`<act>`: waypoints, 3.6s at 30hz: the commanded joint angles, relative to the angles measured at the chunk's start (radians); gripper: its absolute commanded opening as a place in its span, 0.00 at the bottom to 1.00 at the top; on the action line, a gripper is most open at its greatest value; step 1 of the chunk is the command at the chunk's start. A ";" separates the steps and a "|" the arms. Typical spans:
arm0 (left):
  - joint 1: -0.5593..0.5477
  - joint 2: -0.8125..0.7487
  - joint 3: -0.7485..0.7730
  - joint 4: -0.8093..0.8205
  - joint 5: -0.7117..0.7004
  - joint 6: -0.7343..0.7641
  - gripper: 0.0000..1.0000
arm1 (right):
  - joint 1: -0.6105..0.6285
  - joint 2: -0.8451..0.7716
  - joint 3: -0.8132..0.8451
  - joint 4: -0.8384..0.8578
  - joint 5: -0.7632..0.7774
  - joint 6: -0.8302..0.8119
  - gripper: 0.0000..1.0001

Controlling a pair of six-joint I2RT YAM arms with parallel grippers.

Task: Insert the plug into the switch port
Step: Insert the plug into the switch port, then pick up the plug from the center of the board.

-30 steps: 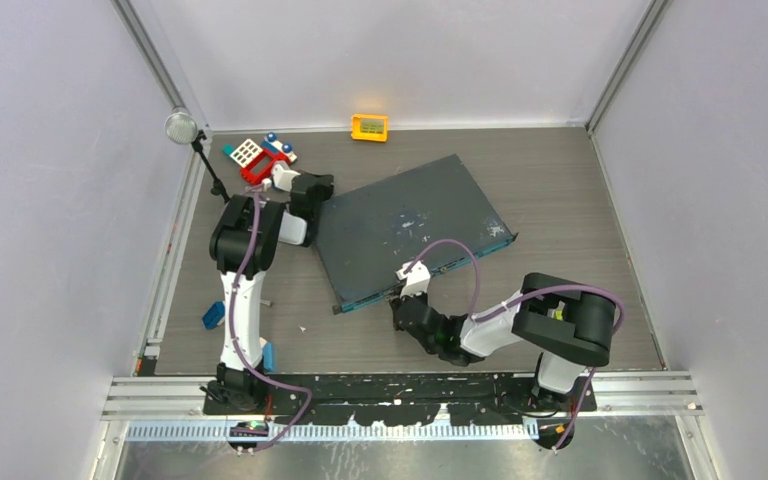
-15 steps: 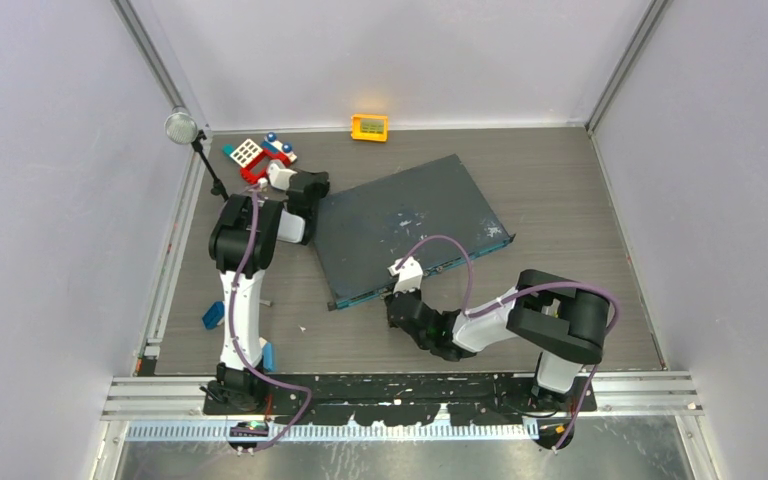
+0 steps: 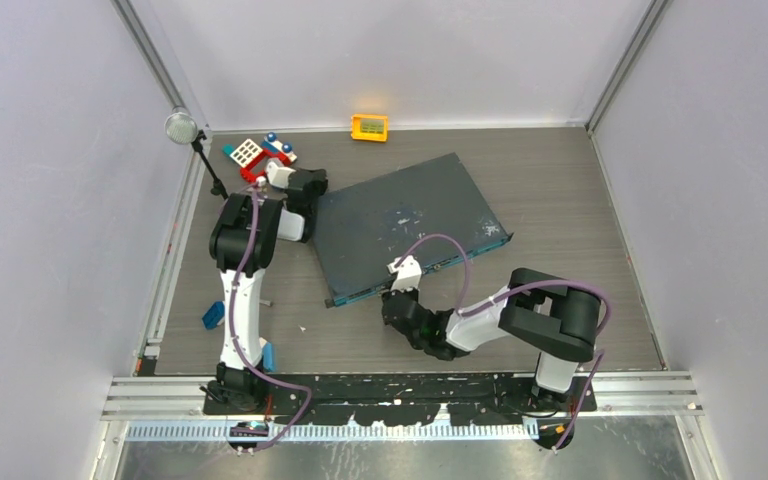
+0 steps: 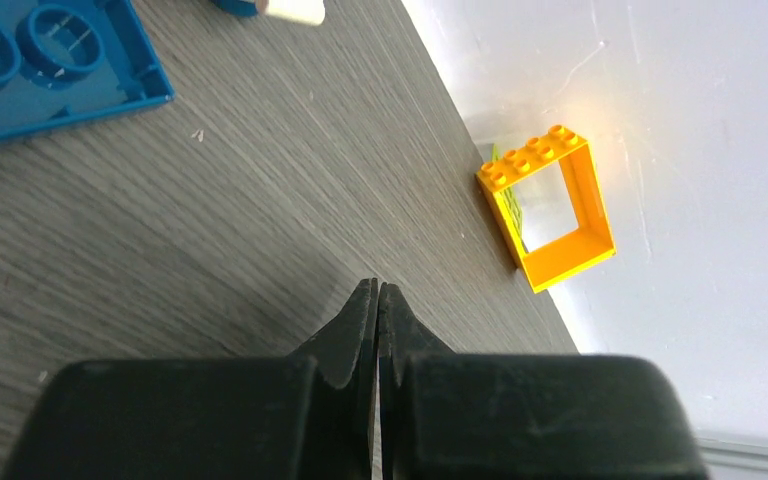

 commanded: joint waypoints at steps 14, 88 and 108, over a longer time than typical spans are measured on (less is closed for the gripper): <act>-0.059 0.006 -0.061 -0.156 0.088 0.001 0.00 | -0.235 0.107 0.285 -0.175 0.430 0.324 0.01; -0.381 -0.582 0.028 -0.981 -0.362 0.501 0.88 | -0.016 -0.907 -0.237 -0.691 0.002 0.060 0.12; -0.312 -1.256 -0.442 -1.918 -0.543 -0.298 0.94 | -0.015 -1.029 -0.229 -0.779 -0.126 0.095 0.12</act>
